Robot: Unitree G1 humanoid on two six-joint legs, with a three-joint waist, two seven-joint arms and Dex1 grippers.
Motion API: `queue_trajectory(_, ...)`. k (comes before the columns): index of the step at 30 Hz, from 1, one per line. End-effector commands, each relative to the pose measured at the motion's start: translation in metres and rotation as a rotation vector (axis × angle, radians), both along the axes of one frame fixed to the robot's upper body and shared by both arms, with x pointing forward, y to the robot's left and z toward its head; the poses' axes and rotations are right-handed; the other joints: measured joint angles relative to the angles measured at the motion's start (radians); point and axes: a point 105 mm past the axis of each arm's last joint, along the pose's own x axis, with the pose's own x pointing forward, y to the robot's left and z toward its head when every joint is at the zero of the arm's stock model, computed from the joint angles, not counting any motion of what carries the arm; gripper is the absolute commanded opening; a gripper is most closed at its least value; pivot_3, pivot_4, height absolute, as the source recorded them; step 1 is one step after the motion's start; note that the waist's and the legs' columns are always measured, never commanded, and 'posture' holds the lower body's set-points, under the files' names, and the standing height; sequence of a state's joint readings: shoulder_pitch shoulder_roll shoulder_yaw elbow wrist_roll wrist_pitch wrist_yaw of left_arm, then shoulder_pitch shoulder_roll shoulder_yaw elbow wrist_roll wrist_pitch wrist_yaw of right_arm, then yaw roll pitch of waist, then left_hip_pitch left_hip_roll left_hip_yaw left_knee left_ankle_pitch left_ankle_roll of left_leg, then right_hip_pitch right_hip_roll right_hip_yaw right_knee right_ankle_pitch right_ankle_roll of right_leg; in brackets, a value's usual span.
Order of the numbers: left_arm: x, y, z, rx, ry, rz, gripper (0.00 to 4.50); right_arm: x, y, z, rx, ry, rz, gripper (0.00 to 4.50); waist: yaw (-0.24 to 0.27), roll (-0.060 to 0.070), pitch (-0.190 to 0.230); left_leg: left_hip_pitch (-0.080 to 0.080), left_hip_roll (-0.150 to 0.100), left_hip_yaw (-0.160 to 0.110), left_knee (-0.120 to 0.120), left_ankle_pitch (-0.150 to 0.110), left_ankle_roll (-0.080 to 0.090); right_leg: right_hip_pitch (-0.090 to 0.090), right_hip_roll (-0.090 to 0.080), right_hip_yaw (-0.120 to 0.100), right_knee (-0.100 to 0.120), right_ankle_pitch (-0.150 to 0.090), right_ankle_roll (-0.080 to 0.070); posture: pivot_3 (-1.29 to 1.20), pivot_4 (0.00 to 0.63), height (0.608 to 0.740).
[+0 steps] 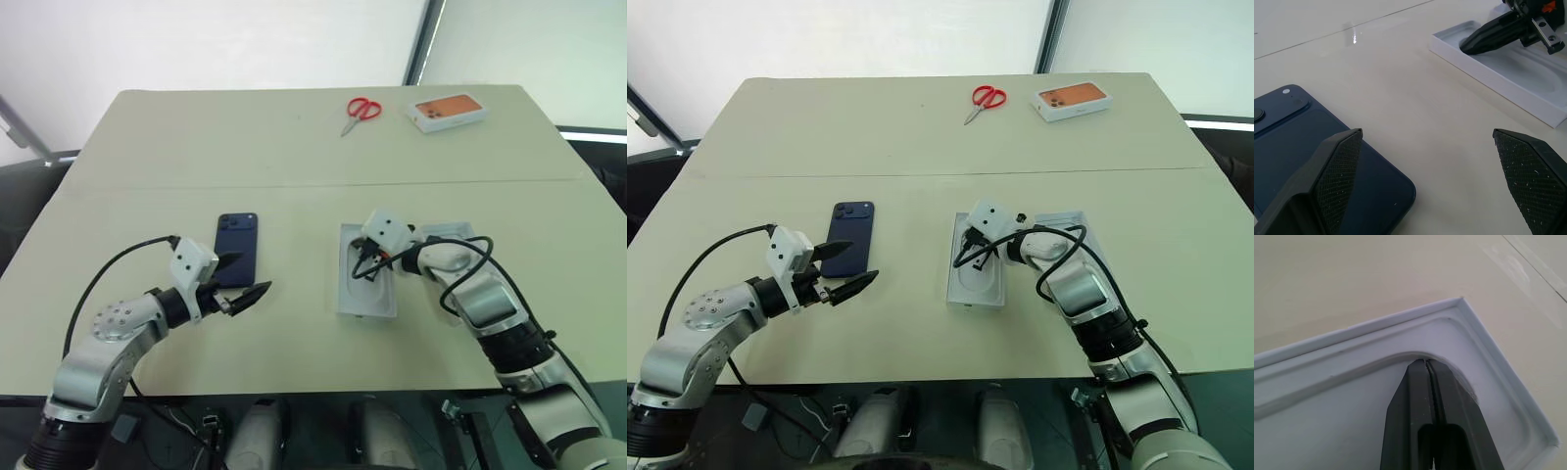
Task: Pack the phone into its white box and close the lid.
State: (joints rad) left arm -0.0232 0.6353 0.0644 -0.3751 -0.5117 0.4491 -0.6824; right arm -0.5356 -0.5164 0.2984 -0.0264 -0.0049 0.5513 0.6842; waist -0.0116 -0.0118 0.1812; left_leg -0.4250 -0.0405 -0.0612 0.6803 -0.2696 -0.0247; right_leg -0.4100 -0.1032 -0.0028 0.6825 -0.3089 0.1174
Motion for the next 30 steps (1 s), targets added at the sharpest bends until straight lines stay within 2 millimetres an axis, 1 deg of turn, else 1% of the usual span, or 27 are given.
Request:
queue_trajectory(1, -0.003, -0.001, 0.013, -0.008, -0.060, -0.007, 4.50, -0.003, 0.008, 0.017, 0.024, -0.047, 0.035, 0.04, 0.000, 0.000, 0.000, 0.000, 0.000, 0.000, 0.000, 0.000, 0.000, 0.000, 0.000, 0.000, 0.000, 0.000, 0.000, 0.00, 0.150, 0.697)
queue_trajectory(4, 0.000, 0.000, 0.013, -0.015, -0.069, 0.020, 4.50, -0.005, 0.001, 0.023, 0.006, -0.067, 0.034, 0.04, 0.000, 0.000, 0.000, 0.000, 0.000, 0.000, 0.000, 0.000, 0.000, 0.000, 0.000, 0.000, 0.000, 0.000, 0.000, 0.00, 0.150, 0.697)
queue_trajectory(7, 0.011, 0.013, 0.015, -0.054, -0.043, 0.135, 4.50, -0.013, -0.005, 0.038, -0.036, -0.144, 0.105, 0.04, 0.002, 0.000, 0.000, 0.000, 0.000, 0.000, 0.000, 0.000, 0.000, 0.000, 0.000, 0.000, 0.000, 0.000, 0.000, 0.00, 0.150, 0.697)
queue_trajectory(9, 0.023, 0.034, 0.015, -0.095, -0.001, 0.283, 4.50, -0.016, -0.007, 0.050, -0.017, -0.173, 0.119, 0.04, 0.001, 0.000, 0.000, 0.000, 0.000, 0.000, 0.000, 0.000, 0.001, 0.000, 0.000, 0.000, 0.000, 0.000, 0.000, 0.00, 0.150, 0.697)
queue_trajectory(11, 0.032, 0.055, 0.013, -0.120, 0.039, 0.423, 4.50, -0.020, -0.002, 0.061, 0.008, -0.193, 0.148, 0.04, -0.002, 0.000, 0.000, 0.000, 0.000, -0.001, 0.000, 0.000, 0.001, 0.000, 0.000, 0.000, 0.001, 0.000, 0.000, 0.00, 0.150, 0.697)
queue_trajectory(14, 0.035, 0.075, 0.009, -0.136, 0.098, 0.540, 4.50, -0.029, 0.022, 0.068, 0.053, -0.197, 0.222, 0.04, -0.009, 0.000, 0.000, 0.001, 0.001, -0.001, 0.000, -0.001, 0.001, 0.000, 0.002, 0.000, 0.001, 0.000, 0.000, 0.00, 0.150, 0.697)
queue_trajectory(16, 0.036, 0.082, 0.004, -0.140, 0.169, 0.595, 4.50, -0.033, 0.042, 0.066, 0.096, -0.178, 0.258, 0.04, -0.009, 0.000, 0.000, 0.001, 0.001, 0.000, 0.000, -0.001, 0.001, -0.001, 0.002, 0.000, 0.002, 0.000, 0.000, 0.00, 0.150, 0.697)
queue_trajectory(20, 0.035, 0.085, -0.013, -0.092, 0.376, 0.627, 4.50, -0.032, 0.077, 0.056, 0.112, -0.152, 0.289, 0.04, -0.002, 0.000, 0.000, 0.000, 0.001, -0.001, 0.000, 0.000, 0.000, -0.001, 0.002, 0.000, 0.003, 0.000, 0.000, 0.00, 0.150, 0.697)
queue_trajectory(23, 0.040, 0.089, -0.015, -0.193, 0.477, 0.664, 4.50, -0.027, 0.100, 0.047, 0.117, -0.128, 0.290, 0.04, 0.000, 0.000, 0.000, 0.000, 0.000, -0.001, 0.001, 0.003, -0.005, -0.001, 0.001, 0.000, 0.002, 0.000, 0.000, 0.00, 0.150, 0.697)
queue_trajectory(26, 0.038, 0.078, -0.020, -0.249, 0.613, 0.608, 4.50, -0.024, 0.125, 0.026, 0.060, -0.097, 0.294, 0.04, -0.002, -0.001, -0.001, 0.001, 0.000, -0.002, 0.001, 0.004, -0.007, -0.001, 0.001, 0.000, 0.004, 0.000, 0.000, 0.00, 0.150, 0.697)
queue_trajectory(30, 0.037, 0.056, -0.020, -0.284, 0.696, 0.509, 4.50, -0.020, 0.146, 0.010, 0.027, -0.057, 0.285, 0.04, -0.001, 0.000, -0.002, 0.001, 0.000, -0.001, 0.000, 0.004, -0.008, -0.001, 0.001, 0.000, 0.004, 0.000, 0.000, 0.00, 0.150, 0.697)
